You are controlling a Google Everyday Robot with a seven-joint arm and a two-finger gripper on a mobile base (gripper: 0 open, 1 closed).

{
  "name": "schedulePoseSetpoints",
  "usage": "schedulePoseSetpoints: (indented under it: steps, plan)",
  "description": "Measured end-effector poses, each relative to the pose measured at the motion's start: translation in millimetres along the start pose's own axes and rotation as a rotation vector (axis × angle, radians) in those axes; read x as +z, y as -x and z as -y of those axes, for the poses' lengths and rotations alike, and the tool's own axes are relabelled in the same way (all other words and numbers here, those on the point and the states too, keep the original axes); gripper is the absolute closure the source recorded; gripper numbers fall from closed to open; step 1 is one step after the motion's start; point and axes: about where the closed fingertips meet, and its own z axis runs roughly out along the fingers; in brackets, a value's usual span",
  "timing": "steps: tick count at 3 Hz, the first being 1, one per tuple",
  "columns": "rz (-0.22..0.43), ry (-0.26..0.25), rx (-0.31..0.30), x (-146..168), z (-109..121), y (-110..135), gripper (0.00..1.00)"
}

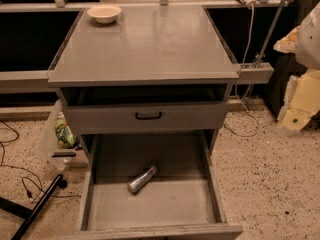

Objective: Pick redbull can from middle drawer and place on counter

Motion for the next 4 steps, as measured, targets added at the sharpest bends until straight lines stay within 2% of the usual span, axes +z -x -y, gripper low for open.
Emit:
schedulePoseSetpoints:
  steps: [1, 2, 4]
  plan:
    - [0.000, 0.000, 0.000, 0, 0, 0, 0.00]
    - [0.027, 0.027, -0.032, 35, -12, 2, 0.00]
    - [0.182, 0.204, -0.139, 201, -67, 15, 0.00]
